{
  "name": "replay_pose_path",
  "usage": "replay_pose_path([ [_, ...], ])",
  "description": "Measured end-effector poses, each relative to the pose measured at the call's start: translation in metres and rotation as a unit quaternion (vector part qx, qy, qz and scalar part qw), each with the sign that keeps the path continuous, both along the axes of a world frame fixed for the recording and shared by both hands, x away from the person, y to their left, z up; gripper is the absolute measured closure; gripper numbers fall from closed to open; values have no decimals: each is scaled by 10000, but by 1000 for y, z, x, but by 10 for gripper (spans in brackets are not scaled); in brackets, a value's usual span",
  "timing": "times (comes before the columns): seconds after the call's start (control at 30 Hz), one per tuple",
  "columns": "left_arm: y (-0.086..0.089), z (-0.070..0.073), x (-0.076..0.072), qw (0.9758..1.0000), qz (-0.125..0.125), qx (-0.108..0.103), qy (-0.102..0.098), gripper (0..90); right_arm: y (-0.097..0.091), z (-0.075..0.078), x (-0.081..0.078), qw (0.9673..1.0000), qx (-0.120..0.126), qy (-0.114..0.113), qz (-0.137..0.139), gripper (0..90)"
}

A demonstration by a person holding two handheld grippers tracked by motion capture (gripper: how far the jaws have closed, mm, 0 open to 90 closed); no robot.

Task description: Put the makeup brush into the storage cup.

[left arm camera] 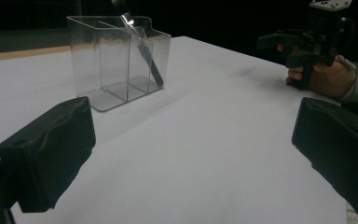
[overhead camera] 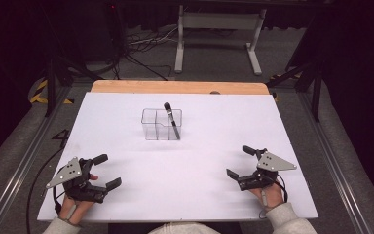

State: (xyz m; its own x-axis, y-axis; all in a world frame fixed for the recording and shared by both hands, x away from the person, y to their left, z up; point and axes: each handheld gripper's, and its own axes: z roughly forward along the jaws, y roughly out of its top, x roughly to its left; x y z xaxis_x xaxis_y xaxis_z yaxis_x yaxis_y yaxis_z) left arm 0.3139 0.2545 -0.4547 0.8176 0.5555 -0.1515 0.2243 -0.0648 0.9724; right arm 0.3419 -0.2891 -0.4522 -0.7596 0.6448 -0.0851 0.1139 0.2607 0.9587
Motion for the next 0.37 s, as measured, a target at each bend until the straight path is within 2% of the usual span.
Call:
replay_pose_path([
  [0.37, 0, 1, 0, 9999, 87, -44, -85, 4, -1, 2, -1, 10000, 62, -42, -4, 0],
])
